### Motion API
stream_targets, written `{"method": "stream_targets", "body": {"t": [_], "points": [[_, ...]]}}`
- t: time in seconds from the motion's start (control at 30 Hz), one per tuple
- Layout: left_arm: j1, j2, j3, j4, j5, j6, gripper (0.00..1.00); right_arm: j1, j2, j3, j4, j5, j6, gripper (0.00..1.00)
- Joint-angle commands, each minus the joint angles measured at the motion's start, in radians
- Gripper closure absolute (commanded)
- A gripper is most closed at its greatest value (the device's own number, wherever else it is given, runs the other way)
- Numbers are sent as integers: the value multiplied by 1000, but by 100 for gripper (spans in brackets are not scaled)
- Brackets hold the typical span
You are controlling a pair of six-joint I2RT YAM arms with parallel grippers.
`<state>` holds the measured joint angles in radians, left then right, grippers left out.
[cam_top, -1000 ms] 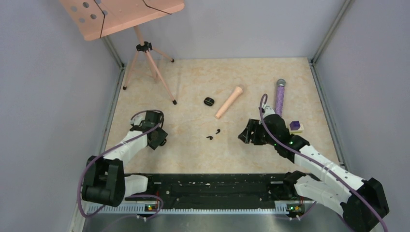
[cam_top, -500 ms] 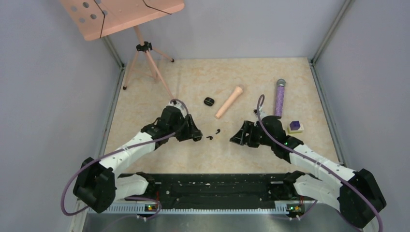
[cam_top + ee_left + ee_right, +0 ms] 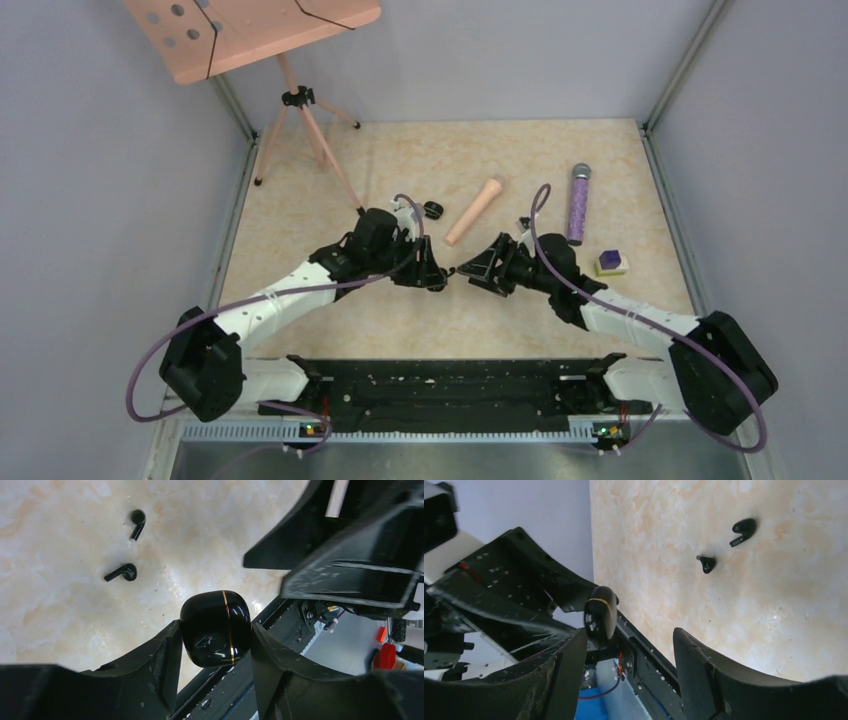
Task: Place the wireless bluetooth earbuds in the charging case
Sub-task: Pick up the charging case from the center of the board, then pass from the left arm to the right
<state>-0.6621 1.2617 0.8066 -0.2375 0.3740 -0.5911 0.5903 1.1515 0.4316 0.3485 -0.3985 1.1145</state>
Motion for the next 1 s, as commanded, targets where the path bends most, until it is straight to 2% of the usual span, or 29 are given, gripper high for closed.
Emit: {"method": "stream_targets", "body": {"t": [0.0, 0.13, 0.47, 0.63, 0.77, 0.97], "points": [[-27, 17, 72, 2, 38, 95, 83, 15, 88, -17, 223, -61, 134, 38], [-44, 14, 95, -45, 56, 153, 83, 27, 142, -7, 265, -86, 155, 39], [-60, 5, 126, -141, 67, 255, 83, 32, 160, -38, 344, -114, 195, 40], [-60, 10, 142, -166, 37, 282, 83, 46, 209, 6, 336, -221, 161, 41], [-65, 18, 150, -174, 40, 290, 83, 56, 293, 21, 410, -302, 174, 41], [-70, 14, 142, -167, 49, 290, 83, 95, 371, 31, 546, -326, 228, 44]]}}
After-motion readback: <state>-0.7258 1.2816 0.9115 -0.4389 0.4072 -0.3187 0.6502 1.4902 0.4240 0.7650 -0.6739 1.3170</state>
